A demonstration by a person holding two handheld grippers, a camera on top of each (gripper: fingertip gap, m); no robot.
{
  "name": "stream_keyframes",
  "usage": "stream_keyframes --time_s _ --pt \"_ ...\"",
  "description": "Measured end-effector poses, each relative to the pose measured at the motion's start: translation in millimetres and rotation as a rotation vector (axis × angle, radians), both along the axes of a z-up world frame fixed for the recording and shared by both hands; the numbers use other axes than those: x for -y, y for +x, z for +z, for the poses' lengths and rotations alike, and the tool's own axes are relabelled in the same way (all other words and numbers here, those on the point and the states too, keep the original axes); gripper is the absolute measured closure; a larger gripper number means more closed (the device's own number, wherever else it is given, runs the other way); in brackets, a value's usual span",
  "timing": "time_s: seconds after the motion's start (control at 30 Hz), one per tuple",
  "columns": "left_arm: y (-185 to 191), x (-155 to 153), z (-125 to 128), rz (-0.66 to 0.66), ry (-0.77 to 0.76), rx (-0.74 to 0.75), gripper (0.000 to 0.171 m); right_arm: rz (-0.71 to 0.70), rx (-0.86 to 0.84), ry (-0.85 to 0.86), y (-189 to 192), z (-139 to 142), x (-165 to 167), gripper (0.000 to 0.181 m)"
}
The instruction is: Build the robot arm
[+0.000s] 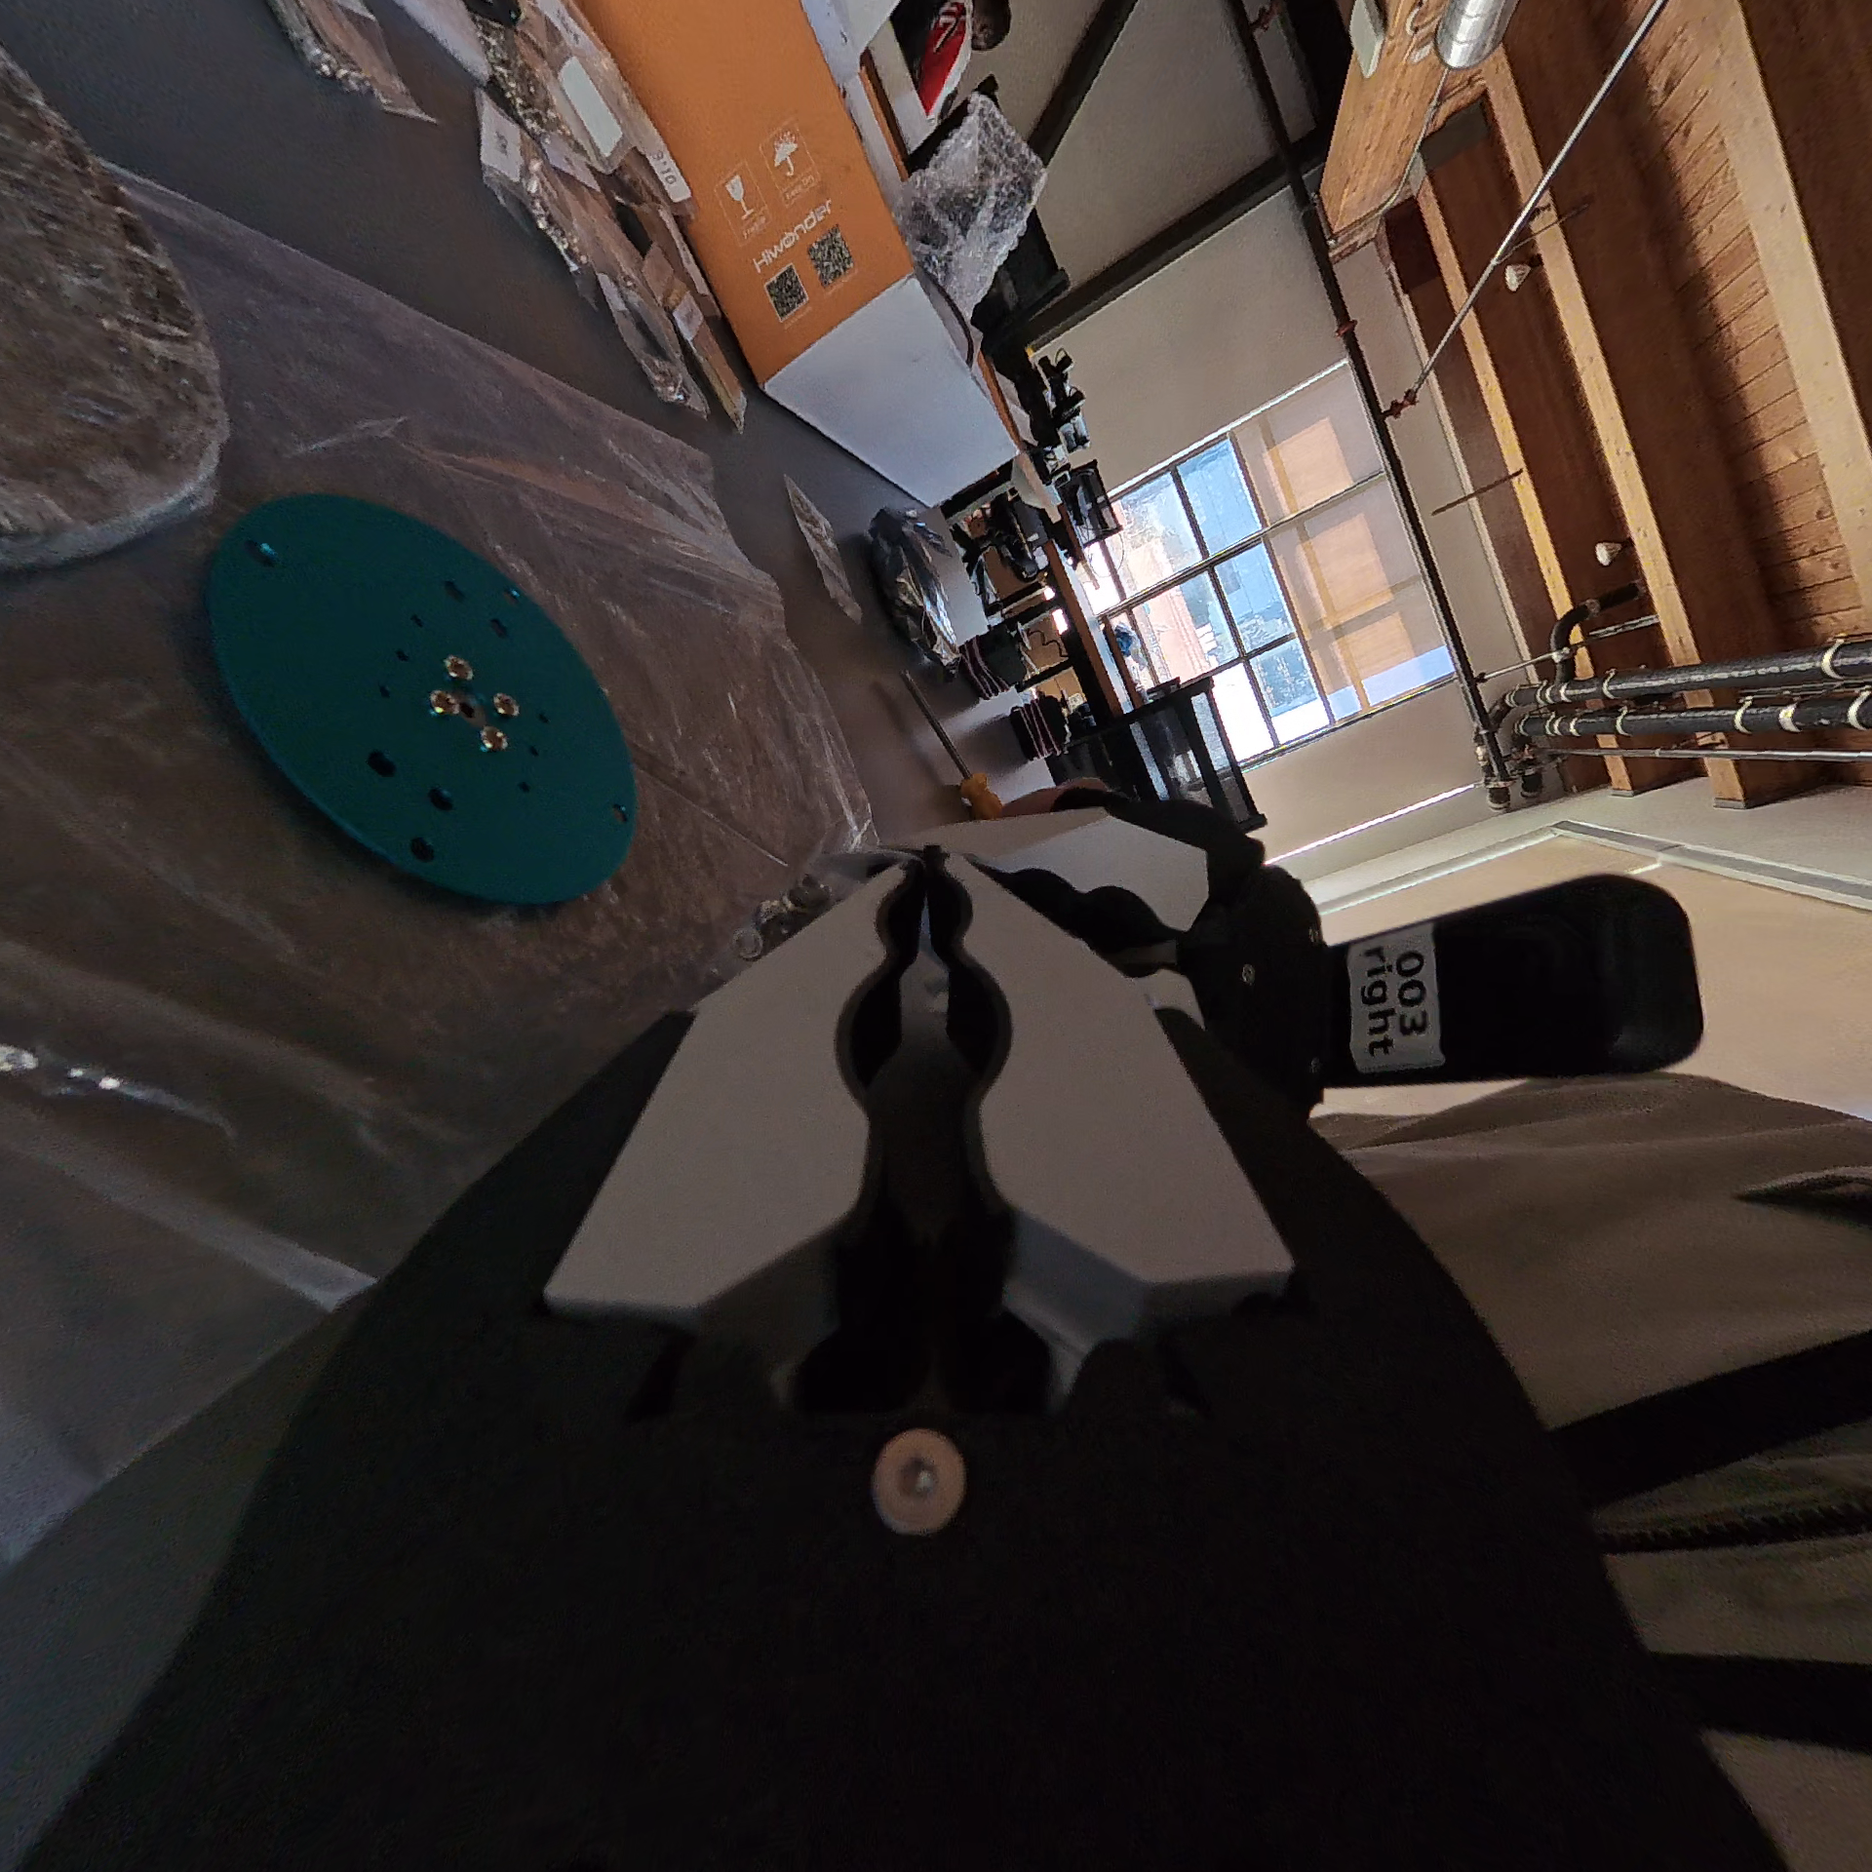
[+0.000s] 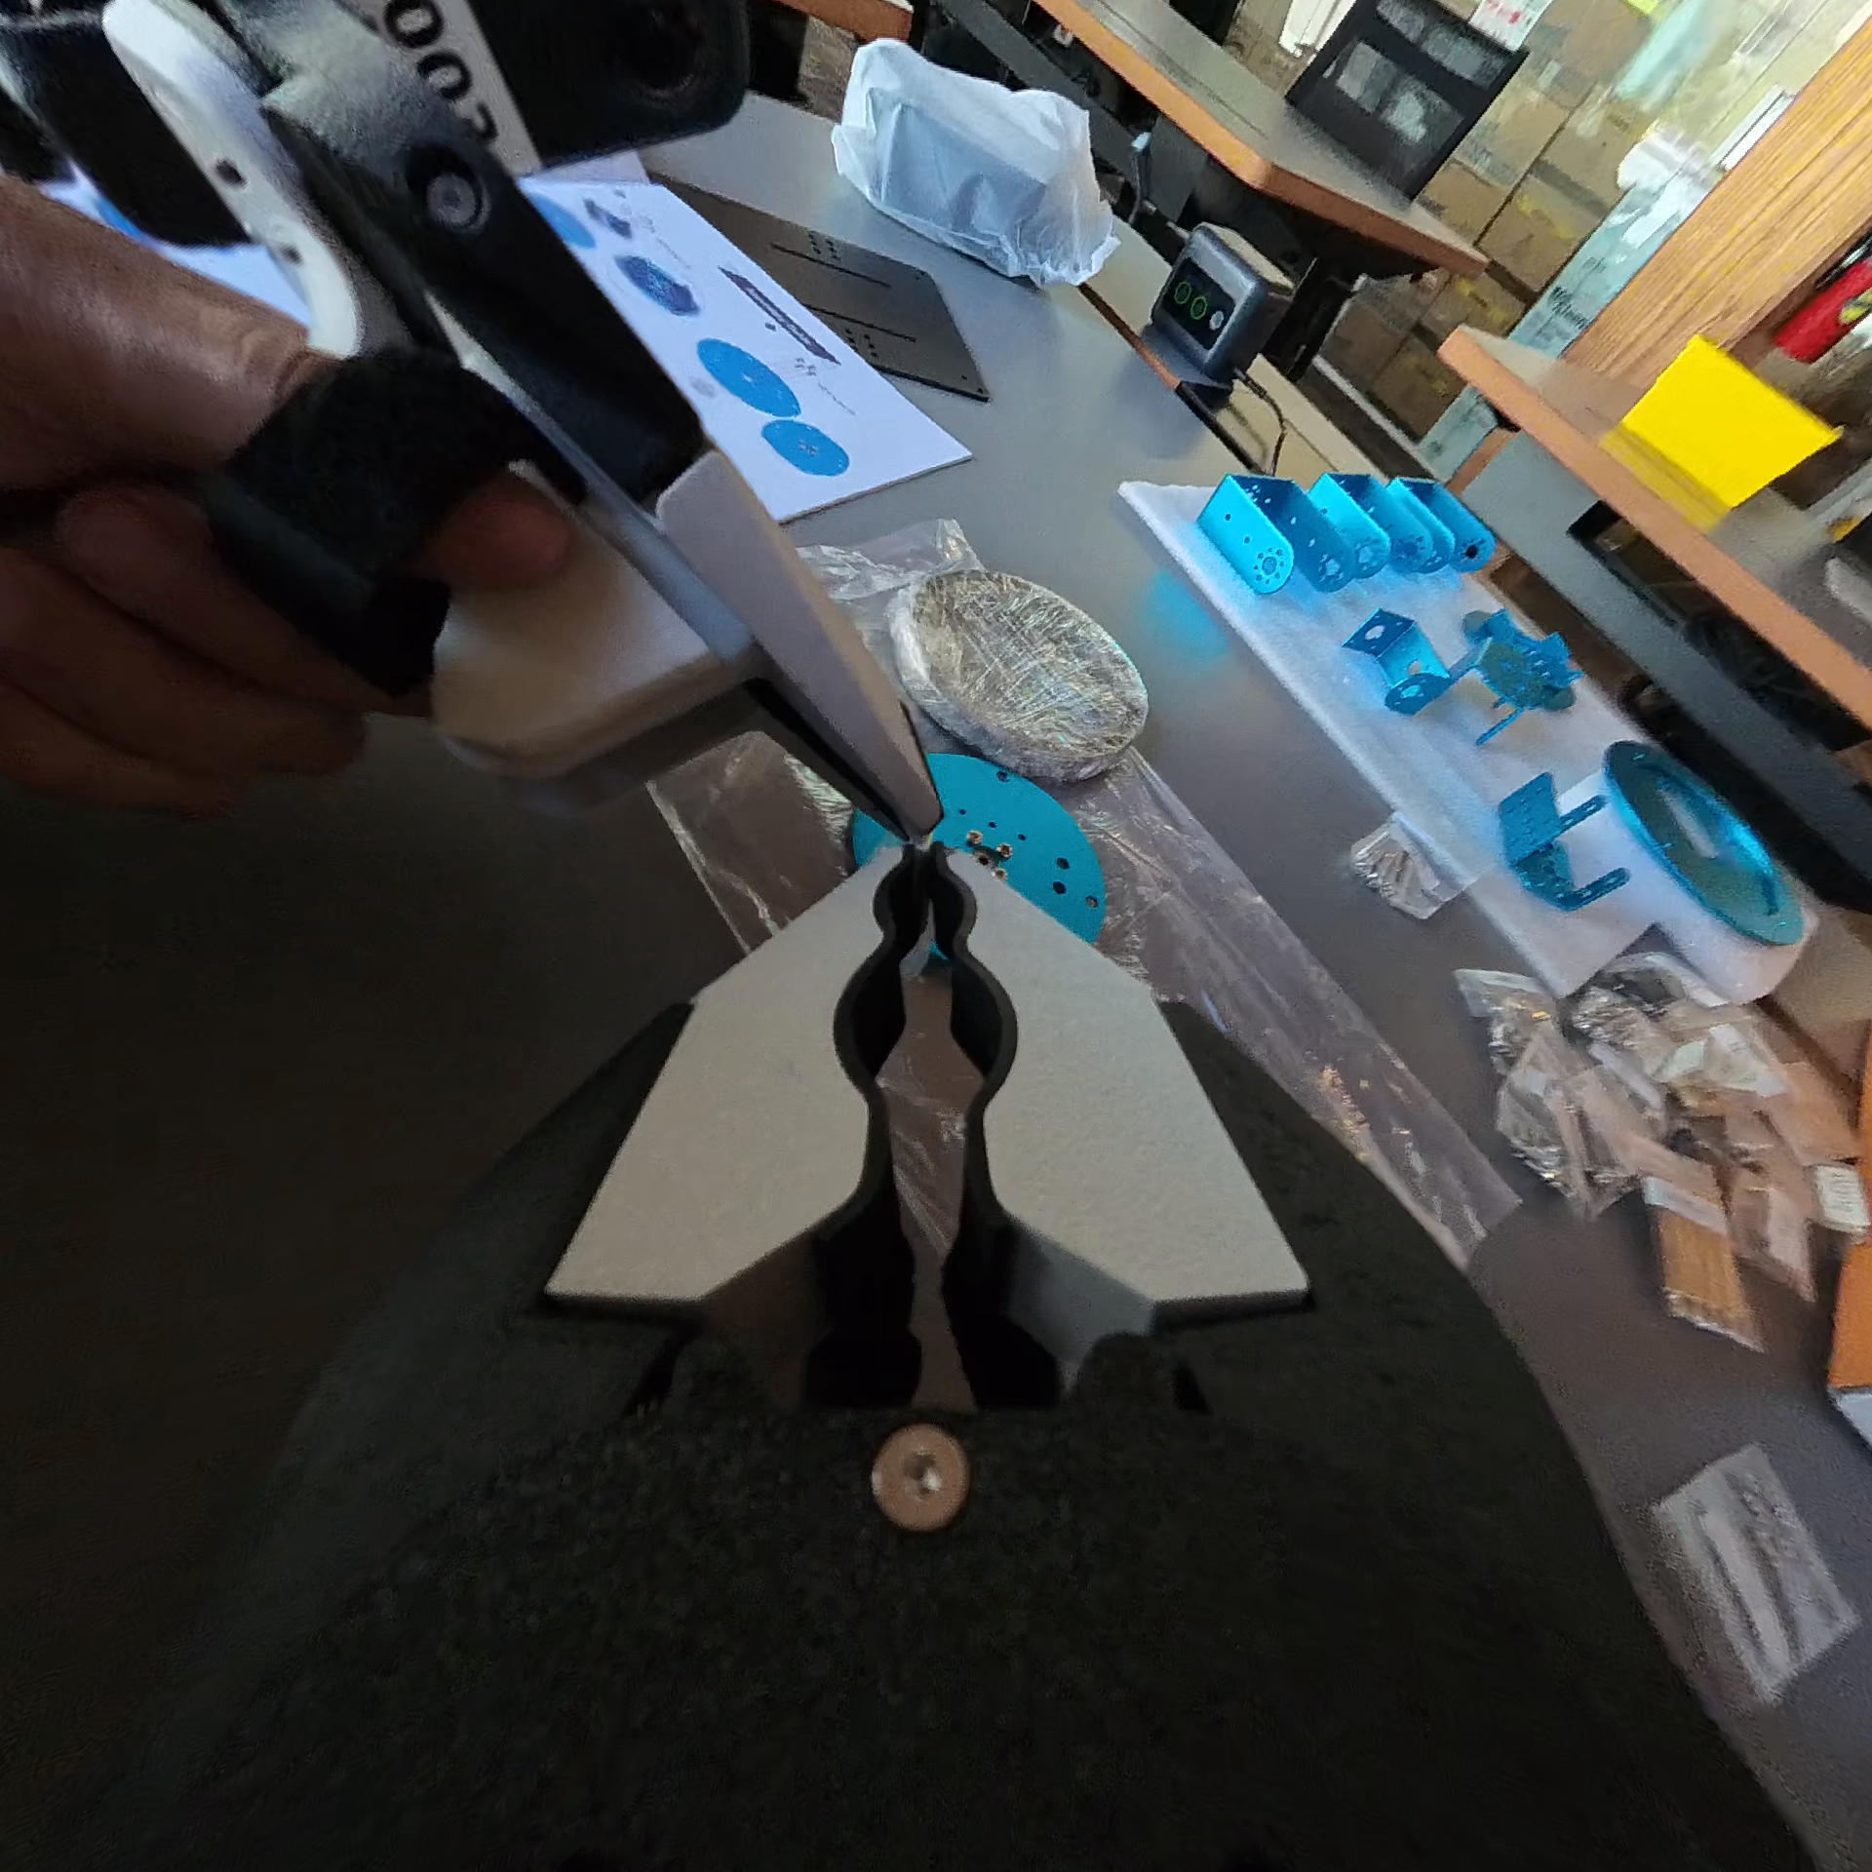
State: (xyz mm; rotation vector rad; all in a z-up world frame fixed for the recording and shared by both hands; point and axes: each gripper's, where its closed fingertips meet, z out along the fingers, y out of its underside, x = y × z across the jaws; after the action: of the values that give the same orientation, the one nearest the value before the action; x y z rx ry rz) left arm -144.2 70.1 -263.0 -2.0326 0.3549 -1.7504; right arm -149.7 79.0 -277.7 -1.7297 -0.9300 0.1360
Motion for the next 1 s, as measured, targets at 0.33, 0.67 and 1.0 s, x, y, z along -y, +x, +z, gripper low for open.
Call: stream_keyframes --time_s 0.33,0.67,1.0 --pt "-6 1 -5 -0.068 0.172 -0.156 0.171 0.198 -0.492 -0.416 -5 14 16 0.158" --pt "2 4 2 -0.114 0.078 -0.02 0.169 0.185 -0.476 -0.519 -5 -1 15 0.18" --pt "6 2 0 -0.081 0.123 -0.058 0.165 0.167 -0.577 -0.59 -1 1 12 0.181"
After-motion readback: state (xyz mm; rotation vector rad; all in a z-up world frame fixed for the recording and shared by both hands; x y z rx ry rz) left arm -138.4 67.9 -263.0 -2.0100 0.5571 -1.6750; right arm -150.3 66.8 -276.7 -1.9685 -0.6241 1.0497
